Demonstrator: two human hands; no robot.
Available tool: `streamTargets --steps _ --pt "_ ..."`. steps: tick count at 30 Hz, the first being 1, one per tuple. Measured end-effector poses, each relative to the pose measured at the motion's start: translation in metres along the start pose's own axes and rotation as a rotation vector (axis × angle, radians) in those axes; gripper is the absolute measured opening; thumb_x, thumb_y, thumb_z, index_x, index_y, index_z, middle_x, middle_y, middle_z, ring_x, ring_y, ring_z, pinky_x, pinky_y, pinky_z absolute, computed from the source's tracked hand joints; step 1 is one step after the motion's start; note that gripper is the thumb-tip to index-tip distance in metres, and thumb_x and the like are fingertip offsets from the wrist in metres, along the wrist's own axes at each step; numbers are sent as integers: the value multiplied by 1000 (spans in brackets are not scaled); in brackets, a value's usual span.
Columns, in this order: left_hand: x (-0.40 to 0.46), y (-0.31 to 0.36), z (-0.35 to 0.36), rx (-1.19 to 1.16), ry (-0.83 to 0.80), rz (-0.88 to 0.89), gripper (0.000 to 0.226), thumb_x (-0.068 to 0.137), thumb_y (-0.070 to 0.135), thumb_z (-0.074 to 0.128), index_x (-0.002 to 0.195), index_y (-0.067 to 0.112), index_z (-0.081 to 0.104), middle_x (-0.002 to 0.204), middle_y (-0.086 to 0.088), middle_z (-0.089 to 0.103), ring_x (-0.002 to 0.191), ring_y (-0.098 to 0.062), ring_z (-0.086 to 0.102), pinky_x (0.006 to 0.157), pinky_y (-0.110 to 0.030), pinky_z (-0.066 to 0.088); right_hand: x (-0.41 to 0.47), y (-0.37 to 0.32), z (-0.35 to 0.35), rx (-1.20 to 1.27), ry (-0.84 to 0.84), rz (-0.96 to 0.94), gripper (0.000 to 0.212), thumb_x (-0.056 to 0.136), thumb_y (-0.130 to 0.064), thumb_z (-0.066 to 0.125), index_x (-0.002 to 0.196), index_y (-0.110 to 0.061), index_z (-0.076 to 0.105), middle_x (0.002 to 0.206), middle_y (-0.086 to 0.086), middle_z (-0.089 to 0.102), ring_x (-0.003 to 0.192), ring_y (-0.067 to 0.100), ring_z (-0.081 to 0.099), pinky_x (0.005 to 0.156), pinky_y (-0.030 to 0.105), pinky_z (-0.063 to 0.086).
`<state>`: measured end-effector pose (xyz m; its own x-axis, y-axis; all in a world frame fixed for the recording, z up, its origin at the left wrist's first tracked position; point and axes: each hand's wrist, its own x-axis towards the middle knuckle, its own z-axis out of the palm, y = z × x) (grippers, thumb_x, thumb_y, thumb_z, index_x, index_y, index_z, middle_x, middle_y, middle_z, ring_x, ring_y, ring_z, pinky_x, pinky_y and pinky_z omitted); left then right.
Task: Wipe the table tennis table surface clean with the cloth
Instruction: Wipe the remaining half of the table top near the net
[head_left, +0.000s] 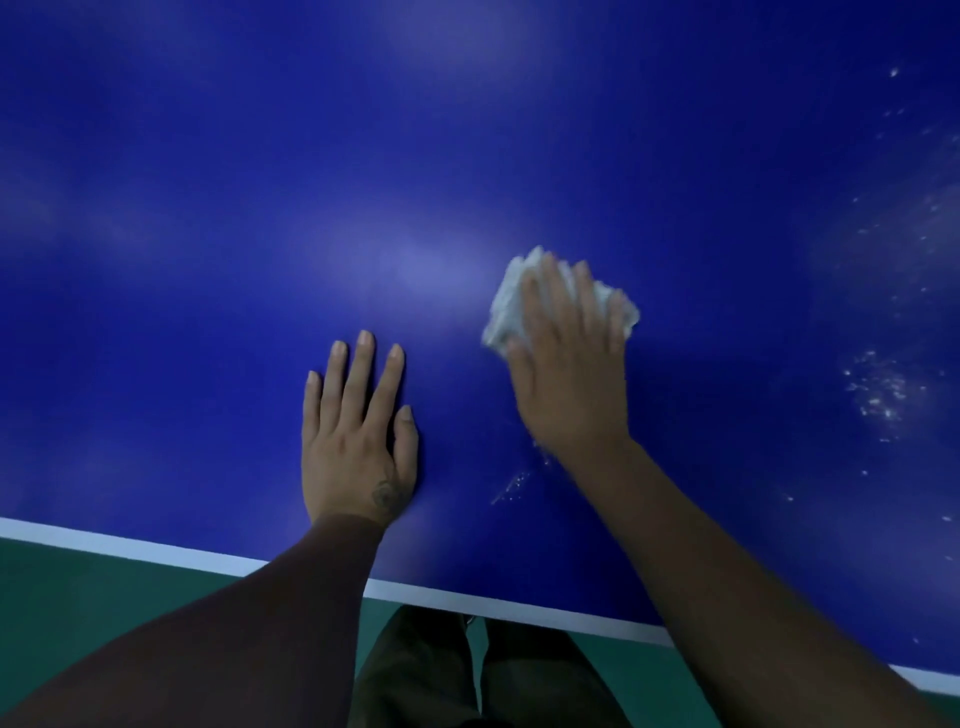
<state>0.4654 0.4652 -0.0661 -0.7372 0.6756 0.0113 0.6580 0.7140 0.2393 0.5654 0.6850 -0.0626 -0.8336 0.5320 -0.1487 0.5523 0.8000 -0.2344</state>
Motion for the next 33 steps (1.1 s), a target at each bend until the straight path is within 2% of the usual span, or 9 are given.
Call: streamTargets --steps 5,8,10,15,21,23,26,29,33 --pt "1 0 0 17 -27 -2 59 107 28 43 165 18 37 175 -7 24 164 -29 15 130 -58 19 -80 -20 9 -67 -127 -280 69 112 -42 39 172 -19 11 180 3 1 165 32 6 131 62 10" --pt "1 0 -1 20 -34 -4 60 107 28 44 165 19 37 175 -7 24 164 -29 14 130 -58 18 -62 -3 5 -115 -150 -380 69 111 -34 37 172 -17 10 180 2 3 165 32 5 131 59 11" --pt "2 1 -1 25 -42 -5 60 107 28 43 165 19 36 175 -7 24 164 -29 14 130 -58 18 -35 21 0 -150 -125 -264 72 109 -26 41 171 -16 7 178 4 6 163 37 9 129 60 14" --pt "1 1 -1 32 -59 -9 59 107 30 38 166 19 35 176 -7 22 164 -29 13 131 -58 17 -45 84 -10 4 95 183 63 117 -36 36 170 -11 15 179 7 13 165 34 10 131 59 15" --pt "0 -1 0 29 -66 -4 60 108 31 38 167 19 32 176 -6 20 164 -29 11 131 -58 16 -131 25 11 122 139 629 70 115 -42 30 171 -9 5 180 9 3 166 33 3 129 65 13" --pt "0 0 0 38 -76 -7 61 108 31 37 167 19 30 177 -5 18 165 -28 9 131 -57 15 -137 -18 21 141 107 676 73 114 -44 30 171 -11 0 180 9 -4 165 34 -2 130 66 12" --pt "0 -1 0 28 -87 -4 61 109 33 33 168 20 27 177 -5 16 165 -26 5 132 -56 13 -132 -65 33 132 79 541 72 114 -46 31 171 -12 5 179 11 -2 165 35 -1 131 62 8" --pt "-1 -2 -1 19 -96 7 60 111 36 29 169 22 24 178 -4 13 165 -26 3 132 -56 10 -131 -46 32 108 52 503 67 115 -47 23 171 -14 6 180 9 -1 166 34 0 132 59 6" --pt "-2 -4 -2 16 -103 21 60 112 40 25 170 25 18 179 -2 6 165 -24 -3 133 -53 5 -144 3 22 107 167 733 66 115 -48 15 171 -13 7 179 10 6 165 36 7 129 65 12"
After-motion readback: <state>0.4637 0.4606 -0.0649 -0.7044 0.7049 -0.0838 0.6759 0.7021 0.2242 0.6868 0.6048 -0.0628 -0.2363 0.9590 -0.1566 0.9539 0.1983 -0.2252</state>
